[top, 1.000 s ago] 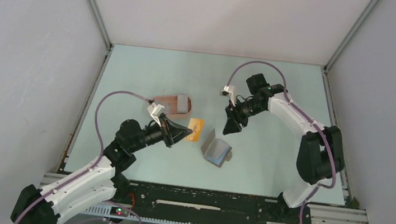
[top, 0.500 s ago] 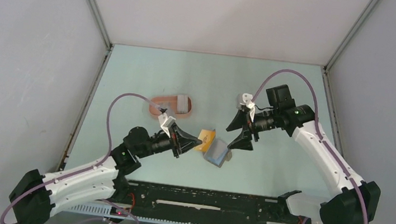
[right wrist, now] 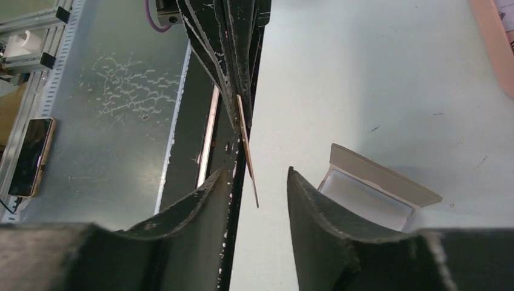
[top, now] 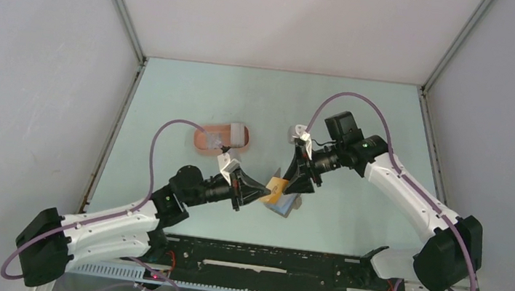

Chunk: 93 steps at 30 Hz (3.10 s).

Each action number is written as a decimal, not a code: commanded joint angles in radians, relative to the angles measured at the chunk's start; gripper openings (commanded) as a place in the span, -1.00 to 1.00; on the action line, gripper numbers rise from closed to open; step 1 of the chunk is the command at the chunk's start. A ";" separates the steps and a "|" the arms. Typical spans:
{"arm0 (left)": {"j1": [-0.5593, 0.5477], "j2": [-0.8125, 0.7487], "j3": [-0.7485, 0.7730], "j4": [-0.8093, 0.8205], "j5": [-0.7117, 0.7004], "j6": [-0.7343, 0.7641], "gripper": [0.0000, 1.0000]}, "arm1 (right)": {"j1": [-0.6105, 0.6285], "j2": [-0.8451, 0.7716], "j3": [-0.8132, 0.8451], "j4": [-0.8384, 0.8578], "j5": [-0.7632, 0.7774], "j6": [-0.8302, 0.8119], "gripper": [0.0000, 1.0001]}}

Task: Put the credit cards into the card holder
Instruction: Pick up the credit card from the storage box, then insert the credit card into the card holder.

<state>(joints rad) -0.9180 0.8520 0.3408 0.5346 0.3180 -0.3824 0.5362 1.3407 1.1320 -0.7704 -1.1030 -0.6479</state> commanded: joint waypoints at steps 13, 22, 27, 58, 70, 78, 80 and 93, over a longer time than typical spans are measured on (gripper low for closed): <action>-0.021 -0.007 0.032 0.039 -0.029 0.032 -0.23 | 0.031 0.032 0.028 -0.020 -0.058 0.009 -1.00; -0.016 -0.081 -0.042 0.109 -0.028 0.019 0.25 | 0.014 0.047 0.034 -0.058 -0.102 -0.020 -1.00; 0.008 -0.053 0.045 -0.022 0.064 0.034 0.26 | 0.055 0.060 0.059 -0.131 -0.036 -0.114 -1.00; 0.053 0.148 0.296 -0.330 0.217 0.109 -1.00 | 0.080 0.051 0.074 -0.173 0.047 -0.172 -0.62; 0.100 -0.060 -0.022 -0.150 0.029 -0.034 -1.00 | -0.004 -0.195 -0.206 -0.129 0.180 -0.678 0.29; 0.101 -0.090 -0.061 -0.182 -0.044 -0.015 -1.00 | 0.213 -0.033 -0.310 0.179 0.530 -0.643 -0.52; 0.100 -0.092 -0.073 -0.178 -0.061 -0.015 -1.00 | 0.233 0.017 -0.310 0.218 0.561 -0.612 -0.74; 0.103 -0.160 -0.111 -0.237 -0.114 0.014 -1.00 | 0.303 0.158 -0.310 0.345 0.685 -0.534 -0.95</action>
<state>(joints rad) -0.8211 0.7269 0.2726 0.2874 0.2195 -0.3885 0.8261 1.4860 0.8104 -0.4957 -0.4641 -1.2167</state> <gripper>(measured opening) 0.008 0.031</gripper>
